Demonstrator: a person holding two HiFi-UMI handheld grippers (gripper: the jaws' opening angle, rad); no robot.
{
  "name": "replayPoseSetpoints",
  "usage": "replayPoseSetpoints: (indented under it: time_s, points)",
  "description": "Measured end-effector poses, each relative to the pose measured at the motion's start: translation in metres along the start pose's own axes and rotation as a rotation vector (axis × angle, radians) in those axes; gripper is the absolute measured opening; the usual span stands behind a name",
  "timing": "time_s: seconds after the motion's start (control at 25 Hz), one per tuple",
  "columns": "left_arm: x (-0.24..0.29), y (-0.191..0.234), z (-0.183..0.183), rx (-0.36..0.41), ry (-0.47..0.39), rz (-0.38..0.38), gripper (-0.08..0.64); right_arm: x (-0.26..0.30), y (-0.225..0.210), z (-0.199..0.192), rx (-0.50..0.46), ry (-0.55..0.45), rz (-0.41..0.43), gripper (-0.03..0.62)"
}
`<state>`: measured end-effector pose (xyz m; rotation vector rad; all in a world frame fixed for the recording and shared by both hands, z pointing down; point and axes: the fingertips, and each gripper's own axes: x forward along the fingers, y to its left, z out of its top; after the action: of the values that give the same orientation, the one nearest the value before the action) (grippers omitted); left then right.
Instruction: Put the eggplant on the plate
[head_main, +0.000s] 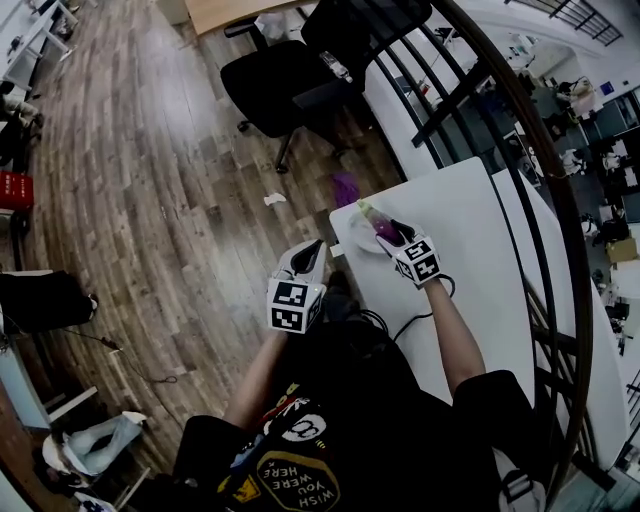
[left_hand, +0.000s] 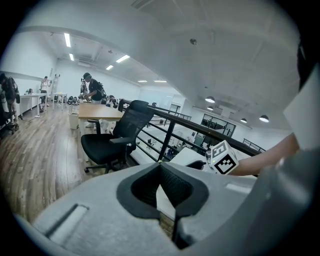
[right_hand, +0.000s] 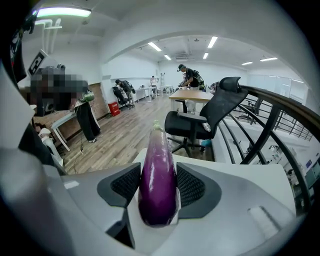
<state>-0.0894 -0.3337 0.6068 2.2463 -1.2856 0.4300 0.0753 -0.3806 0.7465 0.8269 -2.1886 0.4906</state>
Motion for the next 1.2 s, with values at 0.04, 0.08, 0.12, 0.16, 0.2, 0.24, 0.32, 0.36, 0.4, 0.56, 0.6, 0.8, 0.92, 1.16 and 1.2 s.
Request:
replayPoseSetpoints:
  time_s: [0.04,0.08,0.12,0.16,0.2,0.24,0.32,0.36,0.4,0.56,0.6,0.8,0.92,1.16,1.2]
  points:
    - [-0.001,0.002,-0.001,-0.001,0.002,0.004,0.005,0.005,-0.001,-0.003,-0.012,0.016,0.004,0.227]
    - [-0.002,0.003,-0.002,-0.002,0.005,0.008,0.005,0.009,-0.001,-0.006,-0.023,0.032,0.008,0.227]
    - [-0.004,0.005,-0.002,-0.002,0.007,0.012,0.005,0.014,-0.002,-0.009,-0.032,0.049,0.012,0.227]
    - [-0.005,0.007,-0.003,0.002,0.010,0.017,0.005,0.018,-0.002,-0.013,-0.040,0.065,0.017,0.227]
    - [-0.007,0.008,-0.004,0.007,0.013,0.023,0.005,0.023,-0.003,-0.017,-0.048,0.080,0.021,0.227]
    - [-0.008,0.009,-0.004,0.015,0.015,0.028,0.005,0.027,-0.003,-0.020,-0.056,0.094,0.026,0.227]
    - [-0.011,0.011,-0.005,0.024,0.019,0.038,0.005,0.033,-0.003,-0.025,-0.069,0.117,0.035,0.227]
    - [-0.012,0.012,-0.004,0.024,0.019,0.042,0.005,0.036,-0.002,-0.026,-0.075,0.125,0.039,0.227]
    - [-0.014,0.013,-0.004,0.023,0.018,0.046,0.005,0.038,-0.002,-0.028,-0.080,0.133,0.042,0.227]
    - [-0.015,0.017,-0.008,0.017,0.020,0.055,0.005,0.047,-0.005,-0.037,-0.095,0.165,0.048,0.227]
    - [-0.014,0.017,-0.009,0.015,0.022,0.057,0.005,0.049,-0.005,-0.039,-0.096,0.174,0.051,0.227]
    - [-0.016,0.018,-0.008,0.010,0.023,0.059,0.005,0.052,-0.005,-0.045,-0.113,0.211,0.057,0.227]
    - [-0.018,0.018,-0.008,0.011,0.026,0.060,0.005,0.055,-0.005,-0.048,-0.136,0.226,0.053,0.227]
    - [-0.015,0.016,-0.008,0.012,0.029,0.057,0.005,0.058,-0.009,-0.054,-0.146,0.248,0.051,0.227]
    - [-0.014,0.016,-0.009,0.011,0.030,0.056,0.005,0.058,-0.009,-0.054,-0.143,0.248,0.049,0.227]
